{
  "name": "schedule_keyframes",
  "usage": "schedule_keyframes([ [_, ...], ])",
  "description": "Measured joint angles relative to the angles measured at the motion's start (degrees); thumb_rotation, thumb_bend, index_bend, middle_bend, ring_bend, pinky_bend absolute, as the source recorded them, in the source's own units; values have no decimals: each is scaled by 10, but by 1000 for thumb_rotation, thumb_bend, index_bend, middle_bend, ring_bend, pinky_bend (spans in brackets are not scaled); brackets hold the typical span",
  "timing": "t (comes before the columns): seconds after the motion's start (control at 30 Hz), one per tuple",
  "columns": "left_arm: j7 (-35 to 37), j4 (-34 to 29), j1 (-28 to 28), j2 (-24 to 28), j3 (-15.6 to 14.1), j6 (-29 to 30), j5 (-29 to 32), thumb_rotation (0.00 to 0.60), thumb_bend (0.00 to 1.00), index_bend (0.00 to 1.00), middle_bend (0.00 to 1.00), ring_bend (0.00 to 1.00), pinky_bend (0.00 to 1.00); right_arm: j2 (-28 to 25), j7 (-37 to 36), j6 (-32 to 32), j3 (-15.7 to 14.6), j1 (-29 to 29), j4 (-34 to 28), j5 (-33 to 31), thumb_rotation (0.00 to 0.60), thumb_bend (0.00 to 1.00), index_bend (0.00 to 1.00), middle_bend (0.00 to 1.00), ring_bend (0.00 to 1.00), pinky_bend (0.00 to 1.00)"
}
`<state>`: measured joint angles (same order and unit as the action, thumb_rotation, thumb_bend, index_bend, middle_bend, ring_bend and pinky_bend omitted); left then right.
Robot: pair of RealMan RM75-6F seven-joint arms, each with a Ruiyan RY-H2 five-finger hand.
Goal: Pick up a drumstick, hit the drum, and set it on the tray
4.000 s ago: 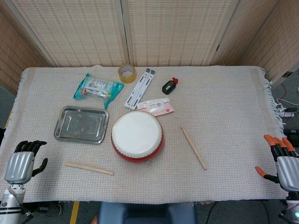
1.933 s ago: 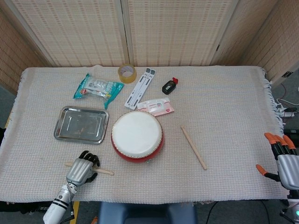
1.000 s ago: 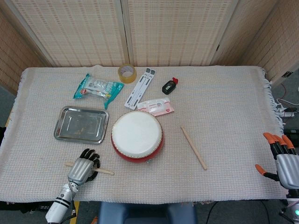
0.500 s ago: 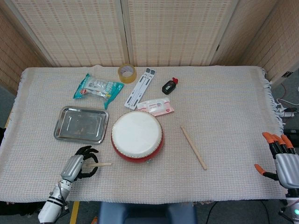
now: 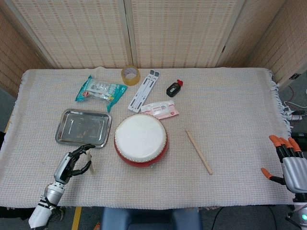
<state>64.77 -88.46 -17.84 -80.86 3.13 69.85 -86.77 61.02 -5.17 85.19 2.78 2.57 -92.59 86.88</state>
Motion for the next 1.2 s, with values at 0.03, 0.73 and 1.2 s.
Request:
schedule_keyframes([
  [0.03,39,4,-1,1,-1,0,-5,600,405,566,243,116,117,0,1,0,0,0,0,0,600,182,13,85,0,35],
  [0.73,321,177,-29,-85,-30,12,-44,600,420,539,272,186,240,-5,24,14,6,-5,-19,-5,600,182,13,85,0,35],
  [1.2,347,193,-30,-97,-33,19,-36,600,451,537,351,292,375,-2,19,8,7,-3,-14,-8,600,182,13,85,0,35],
])
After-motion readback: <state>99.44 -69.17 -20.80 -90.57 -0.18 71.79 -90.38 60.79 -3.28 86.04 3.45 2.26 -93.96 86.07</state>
